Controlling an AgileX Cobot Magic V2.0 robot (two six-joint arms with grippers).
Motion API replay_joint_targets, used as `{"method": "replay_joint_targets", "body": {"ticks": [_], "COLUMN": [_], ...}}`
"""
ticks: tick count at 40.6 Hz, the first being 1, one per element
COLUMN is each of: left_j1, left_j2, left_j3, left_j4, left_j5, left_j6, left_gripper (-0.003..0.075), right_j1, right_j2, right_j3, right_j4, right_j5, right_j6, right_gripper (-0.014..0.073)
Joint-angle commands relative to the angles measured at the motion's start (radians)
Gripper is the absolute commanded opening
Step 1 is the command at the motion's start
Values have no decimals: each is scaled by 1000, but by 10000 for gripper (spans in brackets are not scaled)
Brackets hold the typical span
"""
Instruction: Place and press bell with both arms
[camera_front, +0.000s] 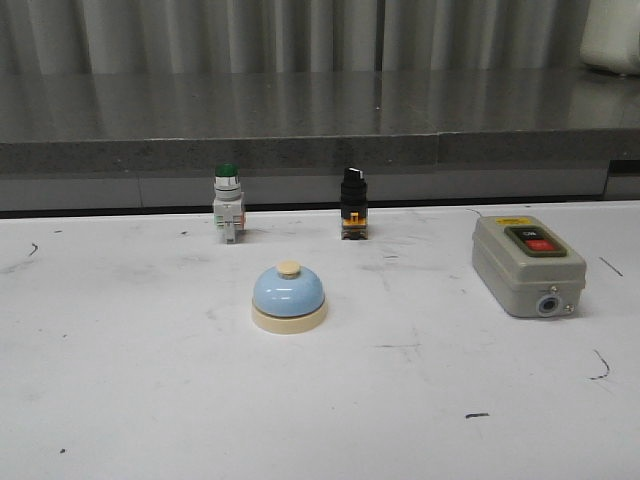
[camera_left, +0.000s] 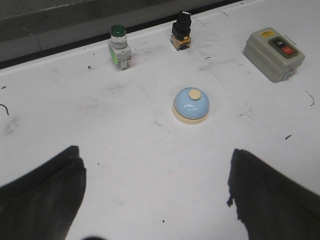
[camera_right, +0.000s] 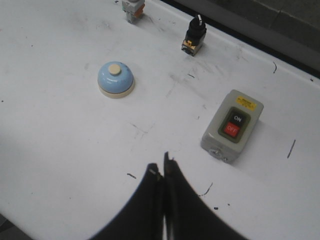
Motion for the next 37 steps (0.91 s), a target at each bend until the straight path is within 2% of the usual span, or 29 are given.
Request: {"method": "replay_joint_targets", "body": {"ticks": [1, 10, 21, 23, 26, 30, 37], "left_j1": [1, 1, 1, 1, 1, 1, 1], "left_j2": [-6, -6, -6, -6, -6, -6, -6], "left_j3": [-28, -28, -28, -28, -28, -28, -28], "left_j4": [-11, -11, -11, -11, -11, -11, -11], "left_j5": [-70, -70, -75, -71, -70, -68, -68], "left_j6": [-7, -7, -7, -7, -7, -7, -7], "left_gripper": [568, 568, 559, 516, 405, 219, -9], "right_j1": [-6, -6, -6, -6, -6, -6, -6], "right_j2": [-89, -210, -216, -216, -216, -216, -216], "right_j3": [31, 89, 89, 89, 89, 89, 89], "right_j4": [0, 0, 0, 0, 0, 0, 0], "right_j5": [-40, -11, 10, 10, 10, 10, 10], "right_j6": [2, 1, 1, 1, 1, 1, 1], "right_gripper": [-69, -69, -69, -69, -69, -69, -69]}}
